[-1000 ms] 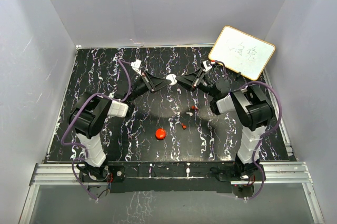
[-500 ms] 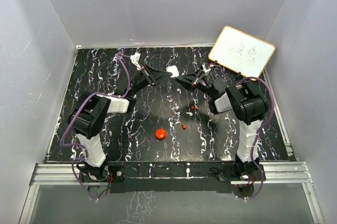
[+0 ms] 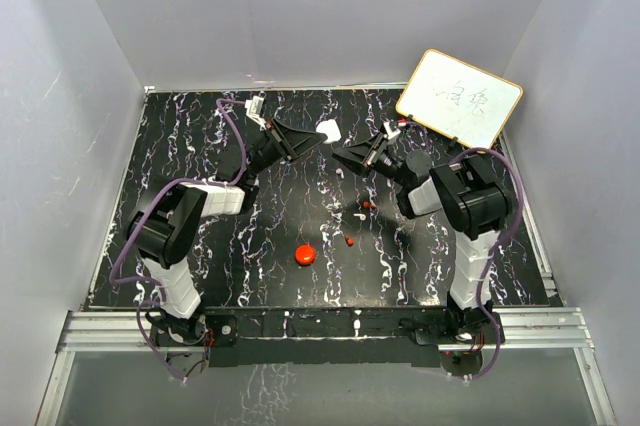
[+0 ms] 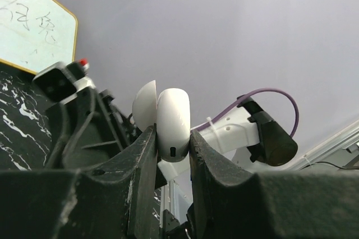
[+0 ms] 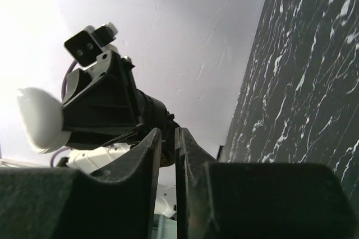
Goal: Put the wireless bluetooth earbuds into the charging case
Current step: Open the charging case.
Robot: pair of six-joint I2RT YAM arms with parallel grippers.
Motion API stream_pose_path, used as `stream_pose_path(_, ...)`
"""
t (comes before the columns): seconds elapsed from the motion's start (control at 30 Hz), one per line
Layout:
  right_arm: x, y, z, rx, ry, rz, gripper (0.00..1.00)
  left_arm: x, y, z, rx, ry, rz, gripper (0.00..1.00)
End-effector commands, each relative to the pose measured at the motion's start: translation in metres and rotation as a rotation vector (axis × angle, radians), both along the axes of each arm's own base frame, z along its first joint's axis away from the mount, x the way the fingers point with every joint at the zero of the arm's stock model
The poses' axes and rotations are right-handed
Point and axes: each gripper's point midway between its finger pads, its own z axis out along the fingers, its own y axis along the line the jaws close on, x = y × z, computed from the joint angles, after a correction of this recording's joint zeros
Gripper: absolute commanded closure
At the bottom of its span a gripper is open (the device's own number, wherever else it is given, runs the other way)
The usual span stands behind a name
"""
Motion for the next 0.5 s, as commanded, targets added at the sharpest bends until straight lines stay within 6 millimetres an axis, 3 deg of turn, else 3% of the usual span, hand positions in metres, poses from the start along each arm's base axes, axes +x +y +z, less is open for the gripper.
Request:
stream_pose_path(0.0,-0.01,-0.014,0.052,-0.052,-0.293,-0.054,0.83,-0.028,0.018,0.048,-0.091,-0.226,0.02,1.0)
stream_pose_path(0.3,-0.016,-0.02,0.066,-0.302,-0.421,-0.143,0.68,-0.02,0.017,0.034,-0.066,-0.215,0.033,1.0)
stream_pose_path(0.47,-0.019,-0.021,0.076,-0.34,-0.468,-0.165,0.64,-0.02,0.016,0.033,-0.064,-0.211,0.025,1.0)
